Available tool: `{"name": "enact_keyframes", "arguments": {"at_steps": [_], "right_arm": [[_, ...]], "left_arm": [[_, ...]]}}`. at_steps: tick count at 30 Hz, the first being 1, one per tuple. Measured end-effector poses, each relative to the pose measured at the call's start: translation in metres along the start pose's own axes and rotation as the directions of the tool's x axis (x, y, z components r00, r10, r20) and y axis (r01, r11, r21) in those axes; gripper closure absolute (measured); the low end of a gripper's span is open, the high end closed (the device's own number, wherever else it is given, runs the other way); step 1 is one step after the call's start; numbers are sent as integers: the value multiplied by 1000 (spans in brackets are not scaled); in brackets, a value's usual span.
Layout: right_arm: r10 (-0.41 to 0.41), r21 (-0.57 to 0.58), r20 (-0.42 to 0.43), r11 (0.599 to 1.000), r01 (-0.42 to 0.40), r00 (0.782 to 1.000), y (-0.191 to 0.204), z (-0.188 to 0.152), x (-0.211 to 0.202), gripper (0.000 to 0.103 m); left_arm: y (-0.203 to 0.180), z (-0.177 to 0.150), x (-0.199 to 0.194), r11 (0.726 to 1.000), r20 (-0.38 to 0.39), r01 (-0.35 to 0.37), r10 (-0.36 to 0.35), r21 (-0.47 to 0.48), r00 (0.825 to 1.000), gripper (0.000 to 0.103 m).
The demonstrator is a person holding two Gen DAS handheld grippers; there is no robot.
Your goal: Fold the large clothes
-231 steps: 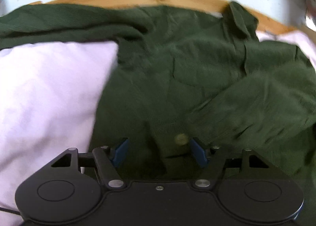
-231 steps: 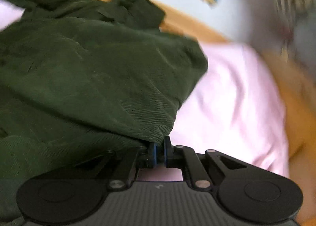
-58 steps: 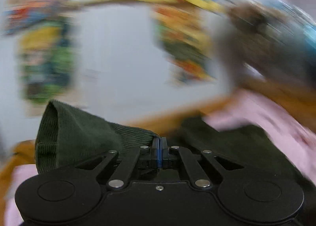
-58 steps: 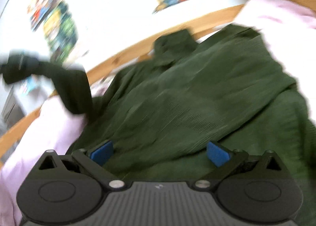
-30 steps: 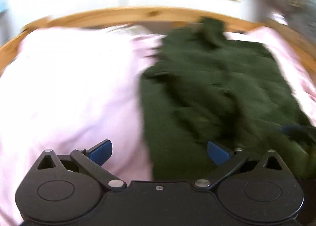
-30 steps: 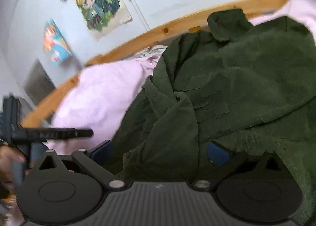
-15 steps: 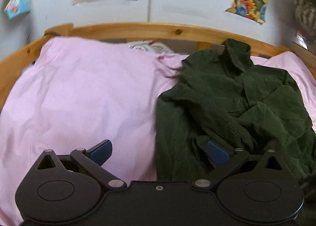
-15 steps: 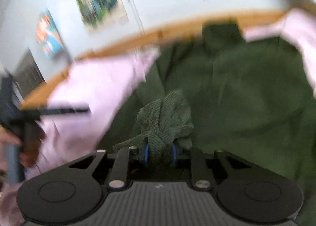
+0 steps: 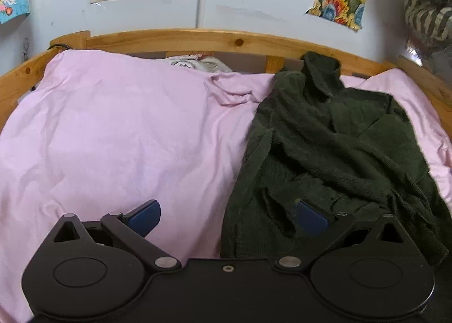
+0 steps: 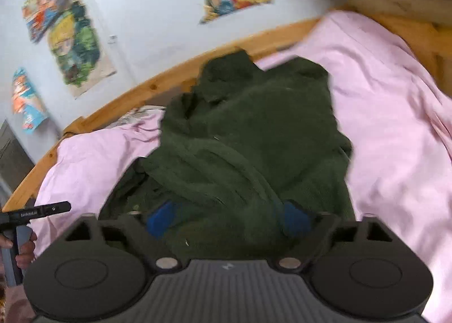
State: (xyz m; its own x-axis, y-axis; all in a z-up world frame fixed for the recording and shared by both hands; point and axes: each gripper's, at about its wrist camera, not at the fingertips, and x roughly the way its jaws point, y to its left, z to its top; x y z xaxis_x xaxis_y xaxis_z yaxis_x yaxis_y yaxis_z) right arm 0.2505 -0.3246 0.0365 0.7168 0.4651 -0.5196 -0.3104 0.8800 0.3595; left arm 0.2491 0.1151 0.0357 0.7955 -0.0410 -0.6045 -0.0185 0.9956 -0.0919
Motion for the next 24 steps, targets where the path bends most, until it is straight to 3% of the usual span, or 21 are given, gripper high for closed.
{"name": "enact_keyframes", "arguments": {"at_steps": [5,9,10,14,16,18,20,21,22,23,24], "right_arm": [[146,-131,-85,979,-156,986,26,54,78,15],[170,-196,-128,961,-193,977,48,100,172,45],[174,-190,-131,962,-197,976,52,112,198,46],[204,-117,-117,969,-218,972,53,146,273,46],[236,-58,-113,968,-244,965,48,158,297,35],[257,-19,-107,965,-260,961,47,163,313,31],[260,3,-129,965,-262,957,52,167,334,31],[256,6,-143,966,-258,956,54,168,342,42],[255,-4,-158,966,-259,954,58,170,348,73],[249,-21,-164,966,-256,954,63,173,351,84],[250,-53,-149,964,-260,957,71,176,349,89]], "left_arm": [[-4,18,10,992,-32,129,-129,8,991,1],[-11,34,41,966,-60,249,-253,-72,966,2],[-12,38,53,960,-59,259,-266,-104,962,5],[-26,49,109,943,-78,289,-305,-167,949,20],[-33,51,139,935,-90,303,-323,-181,942,21],[-36,53,169,918,-98,320,-349,-234,932,22],[-34,54,195,887,-110,333,-384,-319,917,23],[-34,55,204,877,-110,332,-390,-348,914,26],[-33,55,210,877,-107,319,-378,-358,920,43],[-33,57,214,888,-101,289,-345,-358,933,74],[-31,57,216,898,-99,259,-312,-357,945,93]]}}
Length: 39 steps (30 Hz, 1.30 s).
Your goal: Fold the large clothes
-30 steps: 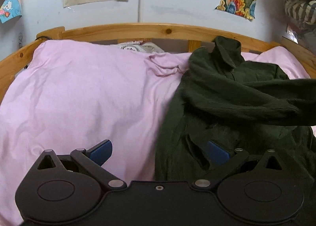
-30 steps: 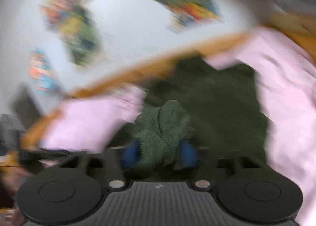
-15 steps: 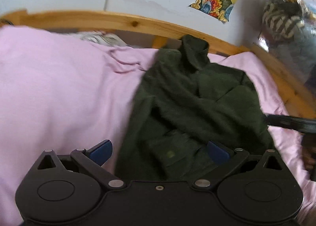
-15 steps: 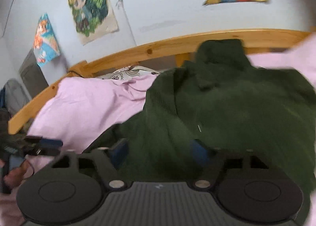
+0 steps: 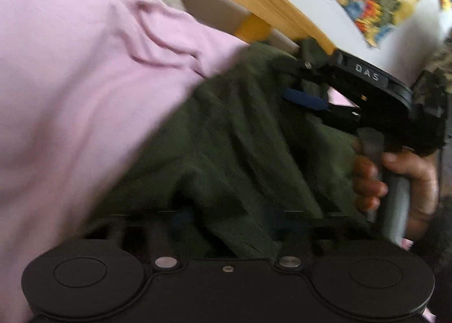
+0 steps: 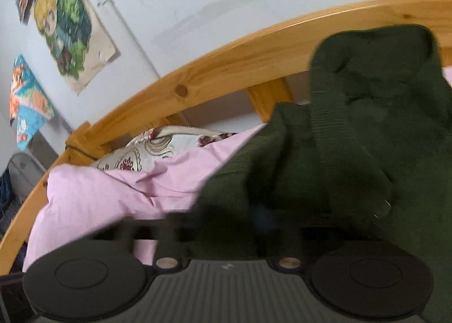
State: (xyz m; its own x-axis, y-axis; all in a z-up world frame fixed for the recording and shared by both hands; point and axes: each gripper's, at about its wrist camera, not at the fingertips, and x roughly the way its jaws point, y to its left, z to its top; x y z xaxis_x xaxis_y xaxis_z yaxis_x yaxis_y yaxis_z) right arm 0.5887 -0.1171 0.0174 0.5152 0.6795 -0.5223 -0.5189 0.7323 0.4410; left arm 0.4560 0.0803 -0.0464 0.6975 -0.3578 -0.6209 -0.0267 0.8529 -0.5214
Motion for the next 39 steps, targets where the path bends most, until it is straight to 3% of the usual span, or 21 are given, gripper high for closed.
{"name": "enact_keyframes", "arguments": {"at_steps": [1,4,7,9,11,12,14,15,16,18,21,22,23,25,29,30,31,34,37,38,39], "right_arm": [[11,-30,16,999,-11,1000,8,5,0,96],[38,-134,89,991,-26,995,44,30,-7,97],[97,-247,151,967,-57,984,80,53,-2,97],[51,-318,129,948,-7,990,99,54,26,97],[-48,-339,68,938,68,997,107,48,58,96],[-89,-331,53,938,102,995,107,42,65,92],[-108,-309,43,944,116,993,99,29,56,70],[-105,-306,40,945,112,994,92,22,43,41],[-106,-305,38,946,113,994,84,12,24,22],[-96,-317,34,943,102,995,67,-11,-21,14],[-150,-346,-3,928,140,989,50,-60,-88,7],[-172,-335,-27,930,153,985,43,-77,-108,5],[-195,-321,-59,932,166,979,37,-95,-126,5],[-255,-314,-120,927,207,960,28,-127,-152,5],[-334,-307,-242,917,255,911,10,-182,-173,10],[-347,-307,-272,915,261,898,4,-191,-173,26],[-368,-310,-291,910,277,883,-1,-198,-173,60],[-360,-257,-271,921,294,893,-7,-202,-179,74],[-372,-296,-287,911,288,883,-11,-210,-177,74],[-361,-282,-288,917,282,887,-11,-205,-180,73],[-327,-259,-269,930,259,906,-10,-195,-187,65]], "left_arm": [[3,1,-1,1000,16,-11,12,-11,1000,100],[14,0,-23,999,123,35,-30,-42,992,101],[21,-2,-57,1000,260,20,-14,-20,965,101],[36,3,-81,998,355,17,6,-63,935,101],[48,13,-85,996,365,-6,38,-90,930,101],[50,19,-79,995,335,-37,65,-89,940,101],[55,25,-58,992,250,-112,124,-63,960,101],[60,25,-49,990,207,-123,135,-71,969,100],[66,23,-45,988,174,-115,131,-99,976,99],[77,18,-50,983,162,-102,126,-152,979,87],[74,12,-72,987,201,-96,121,-129,972,54],[66,9,-79,991,225,-104,120,-85,967,33],[58,6,-82,992,254,-118,123,-36,959,21],[32,-1,-85,985,308,-148,115,86,944,20],[-11,-16,-68,950,237,-69,-6,305,972,19],[-20,-21,-57,937,205,-51,-22,345,979,19],[-28,-28,-47,927,174,-45,-22,371,985,19],[-36,-45,-20,899,90,-79,45,430,995,19],[-36,-56,0,840,56,-174,169,515,984,21],[-33,-59,-2,832,64,-176,167,526,984,21],[-31,-60,-5,832,66,-176,166,526,984,21]]}}
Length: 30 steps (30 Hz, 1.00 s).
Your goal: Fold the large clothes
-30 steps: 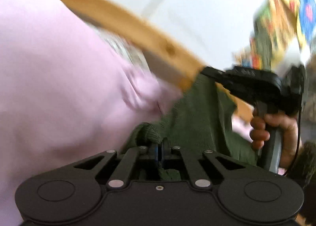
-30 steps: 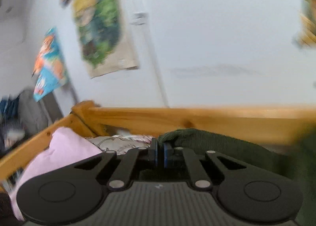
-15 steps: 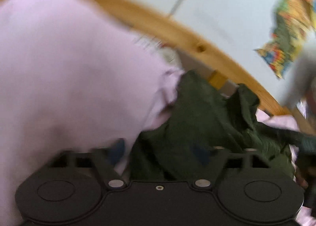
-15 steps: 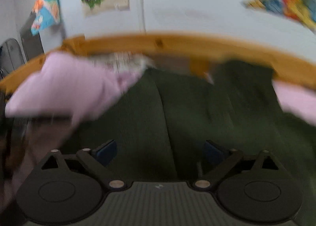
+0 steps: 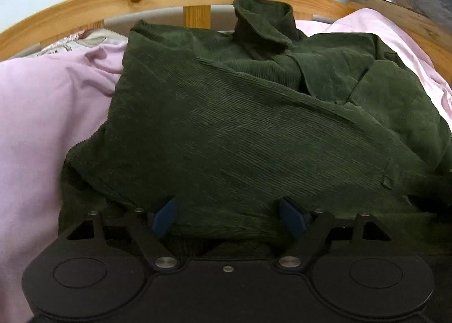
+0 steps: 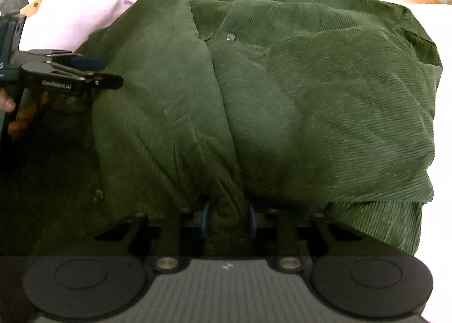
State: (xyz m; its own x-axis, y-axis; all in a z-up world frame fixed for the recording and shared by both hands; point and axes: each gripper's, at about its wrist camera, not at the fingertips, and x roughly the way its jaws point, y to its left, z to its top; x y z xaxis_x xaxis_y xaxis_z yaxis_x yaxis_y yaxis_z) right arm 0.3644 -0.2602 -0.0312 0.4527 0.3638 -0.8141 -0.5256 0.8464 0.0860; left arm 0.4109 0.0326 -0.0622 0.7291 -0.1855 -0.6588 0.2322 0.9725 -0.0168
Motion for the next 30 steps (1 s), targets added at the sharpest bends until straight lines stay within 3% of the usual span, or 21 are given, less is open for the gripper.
{"name": "enact_keyframes", "arguments": {"at_steps": [2,4,7,9,13,15,23,26,27,28,30], "right_arm": [[43,3,114,999,-44,993,-5,19,-28,44],[33,4,219,999,-34,975,-14,45,-50,8],[-8,38,315,999,-5,949,-37,94,-52,4],[-63,109,367,994,24,928,-57,127,-41,4],[-119,329,408,944,-24,905,-98,194,-1,5],[-168,374,403,928,6,900,-110,215,21,5],[-340,525,349,843,119,873,-122,273,95,18],[-402,553,309,813,181,862,-121,283,108,32],[-417,562,293,803,198,860,-121,283,112,47],[-412,564,293,803,192,863,-121,283,114,71],[-407,562,331,810,168,851,-118,277,110,86]], "left_arm": [[3,3,-5,1000,1,5,-5,-12,1000,20],[8,6,-14,999,15,18,-17,-40,1000,15],[10,11,-31,991,99,101,-92,-83,991,1],[6,11,-38,981,136,167,-154,-97,979,1],[-6,17,-29,967,110,195,-178,-167,978,1],[-8,17,-27,963,96,194,-179,-185,979,1],[-6,11,-28,966,78,167,-155,-196,985,1],[-1,7,-30,964,72,163,-151,-210,986,1],[1,6,-31,963,70,161,-149,-217,986,1],[2,5,-31,962,68,159,-148,-223,987,1],[6,4,-32,960,64,152,-141,-236,988,1]]}}
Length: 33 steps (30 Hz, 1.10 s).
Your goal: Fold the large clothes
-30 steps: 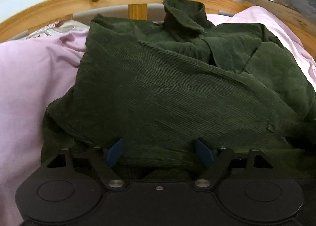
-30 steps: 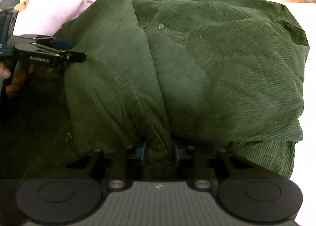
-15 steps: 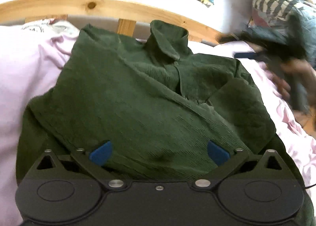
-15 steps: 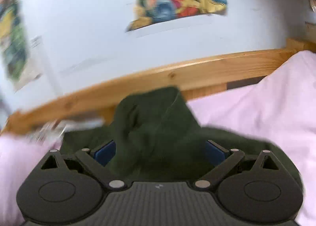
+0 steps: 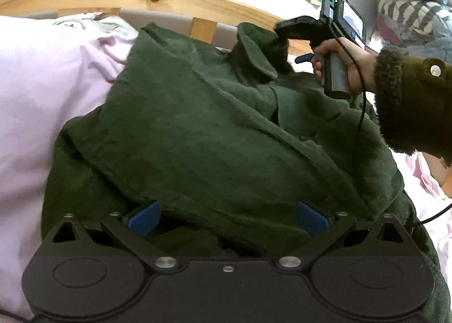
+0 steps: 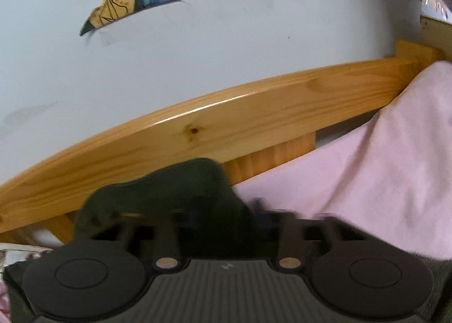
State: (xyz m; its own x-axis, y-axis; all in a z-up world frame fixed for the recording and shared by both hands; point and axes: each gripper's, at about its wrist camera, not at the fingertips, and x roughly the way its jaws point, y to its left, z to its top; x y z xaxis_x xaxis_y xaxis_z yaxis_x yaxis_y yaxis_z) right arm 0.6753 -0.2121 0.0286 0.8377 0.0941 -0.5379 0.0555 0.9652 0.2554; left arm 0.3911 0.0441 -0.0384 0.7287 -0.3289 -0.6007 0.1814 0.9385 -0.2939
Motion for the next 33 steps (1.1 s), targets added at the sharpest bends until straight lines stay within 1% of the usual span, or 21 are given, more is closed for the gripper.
{"name": "enact_keyframes", "arguments": {"at_steps": [1,3,6,9,11,14,16,19,21,23,25,26,28,29,31,33], "right_arm": [[6,-24,21,1000,-6,1000,1,-3,-8,96],[30,-67,62,997,-25,998,-2,-8,-29,97],[113,-141,142,986,-93,983,-6,-17,-75,98],[220,-265,225,951,-158,949,-9,-42,-143,98],[274,-295,246,935,-197,930,-16,-59,-185,98],[325,-318,257,918,-238,910,-30,-83,-231,98],[336,-327,253,912,-247,907,-36,-94,-249,98],[333,-338,244,909,-242,911,-40,-100,-261,98],[334,-332,234,910,-248,913,-43,-99,-259,98],[333,-330,219,910,-252,917,-43,-105,-261,98],[332,-344,211,906,-248,919,-45,-116,-261,98],[330,-348,207,905,-245,921,-46,-122,-261,98],[324,-354,191,903,-243,927,-47,-137,-260,98],[318,-362,183,901,-237,930,-48,-145,-261,98],[307,-380,164,897,-227,937,-48,-161,-264,98],[301,-398,147,890,-223,942,-48,-173,-269,98]], "left_arm": [[2,0,-1,1000,1,-1,1,-8,1000,1],[6,2,-2,999,10,9,-9,-34,1000,1],[10,7,-2,997,36,42,-40,-71,999,1],[9,18,-3,994,73,93,-88,-64,993,1],[10,25,-5,990,105,122,-114,-72,988,1],[14,34,-4,975,154,195,-178,-105,972,1],[16,41,1,967,182,235,-214,-101,960,1],[18,60,14,961,222,265,-241,-85,945,1],[15,74,22,953,245,295,-271,-65,931,1],[9,88,28,945,258,327,-309,-27,915,1],[3,99,30,917,234,398,-383,-17,893,1],[2,102,31,892,220,451,-433,-35,874,1],[2,104,34,843,199,532,-510,-77,837,1],[2,105,38,819,180,562,-539,-116,823,1],[4,103,49,787,141,585,-568,-197,811,1],[11,102,58,758,141,590,-575,-279,806,1]]}}
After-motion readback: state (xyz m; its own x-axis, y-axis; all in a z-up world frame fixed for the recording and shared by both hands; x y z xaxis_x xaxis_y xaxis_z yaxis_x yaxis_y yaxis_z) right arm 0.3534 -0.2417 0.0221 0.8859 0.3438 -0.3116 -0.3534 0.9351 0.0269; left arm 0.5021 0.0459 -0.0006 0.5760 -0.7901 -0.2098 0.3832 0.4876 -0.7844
